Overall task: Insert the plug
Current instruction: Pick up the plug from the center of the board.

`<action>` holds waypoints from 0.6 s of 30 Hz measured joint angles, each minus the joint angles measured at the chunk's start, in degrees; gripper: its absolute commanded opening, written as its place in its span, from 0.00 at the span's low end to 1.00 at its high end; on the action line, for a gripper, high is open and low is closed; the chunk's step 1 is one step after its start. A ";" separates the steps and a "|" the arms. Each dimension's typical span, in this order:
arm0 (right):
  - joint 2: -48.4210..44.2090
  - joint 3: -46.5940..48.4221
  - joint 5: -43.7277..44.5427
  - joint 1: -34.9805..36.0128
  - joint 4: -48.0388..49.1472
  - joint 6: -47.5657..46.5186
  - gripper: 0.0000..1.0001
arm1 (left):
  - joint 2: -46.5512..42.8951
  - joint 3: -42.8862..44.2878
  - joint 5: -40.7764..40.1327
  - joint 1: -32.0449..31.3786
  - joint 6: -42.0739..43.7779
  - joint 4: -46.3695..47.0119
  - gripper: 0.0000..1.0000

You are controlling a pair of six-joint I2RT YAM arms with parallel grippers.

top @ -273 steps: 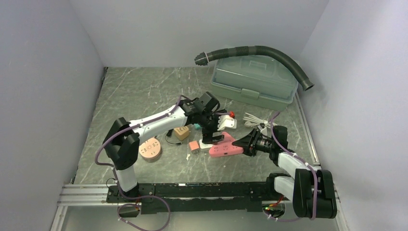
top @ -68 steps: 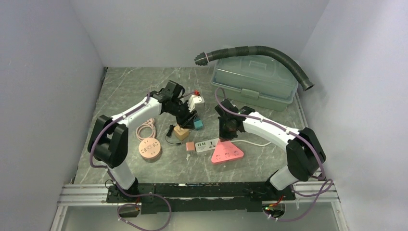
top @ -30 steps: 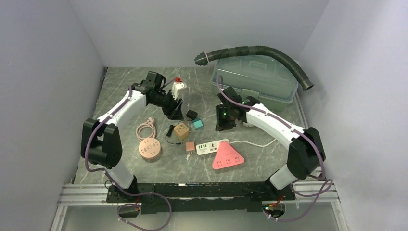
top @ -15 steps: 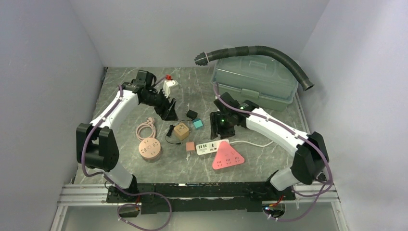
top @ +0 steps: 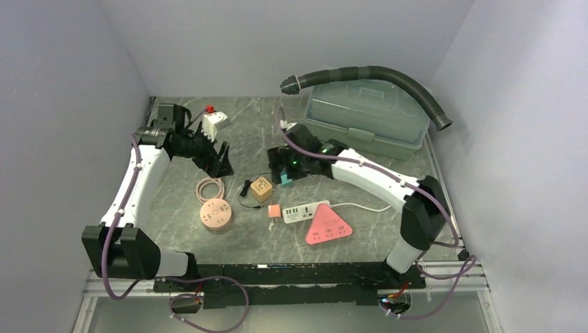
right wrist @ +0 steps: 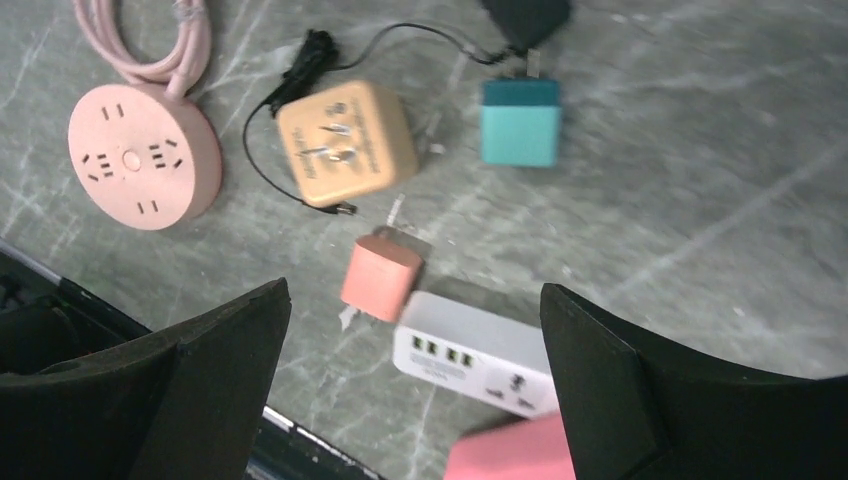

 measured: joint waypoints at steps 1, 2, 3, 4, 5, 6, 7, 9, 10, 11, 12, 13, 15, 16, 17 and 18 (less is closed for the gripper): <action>0.94 0.17 0.37 1.22 1.05 -0.46 1.00 | -0.04 -0.35 -0.24 1.01 0.31 -0.87 0.98; 2.23 0.22 0.85 2.84 2.78 -1.05 1.00 | 0.00 -0.74 -0.42 2.27 0.85 -1.77 0.96; 3.61 0.22 0.96 4.48 4.22 -1.55 1.00 | 0.15 -1.51 -0.79 4.20 1.46 -2.73 0.95; 4.87 0.15 1.05 5.68 5.64 -1.88 1.00 | 0.33 -2.10 -1.14 5.88 2.08 -3.54 0.94; 5.75 -0.09 0.98 6.69 6.88 -2.21 1.00 | 0.46 -2.60 -1.44 7.45 2.78 -4.39 0.93; 6.64 -0.55 0.85 7.69 8.44 -2.47 1.00 | 0.68 -3.23 -1.77 9.29 3.39 -5.22 0.92; 7.30 -1.11 0.79 8.31 9.84 -2.75 0.99 | 0.85 -3.85 -2.19 10.99 4.00 -6.12 0.92; 8.28 -2.29 0.81 8.68 12.59 -3.37 0.98 | 1.14 -4.42 -2.47 12.90 4.52 -7.50 0.91; 8.74 -2.71 0.94 8.66 13.84 -3.78 0.96 | 1.20 -4.59 -2.54 13.55 4.83 -8.09 0.91; 9.20 -3.02 1.14 8.68 15.04 -4.22 0.94 | 1.20 -4.68 -2.62 13.94 5.18 -8.59 0.91; 9.81 -3.13 1.64 8.76 16.15 -4.68 0.93 | 1.20 -4.70 -2.69 14.19 5.33 -9.01 0.91; 10.47 -3.13 2.19 8.76 17.18 -5.07 0.92 | 1.16 -4.70 -2.86 14.34 5.51 -9.46 0.91; 11.89 -3.10 3.45 8.90 19.12 -5.77 0.91 | 1.16 -4.70 -3.06 14.40 5.79 -9.84 0.89; 12.50 -3.10 3.85 8.94 19.67 -5.97 0.91 | 1.16 -4.70 -3.28 14.40 5.90 -10.03 0.88; 13.18 -3.13 4.24 8.96 20.35 -6.34 0.90 | 1.14 -4.72 -3.58 14.40 6.32 -10.32 0.88; 13.75 -3.13 4.57 8.98 20.94 -6.64 0.89 | 1.11 -4.83 -3.89 14.40 6.64 -10.47 0.87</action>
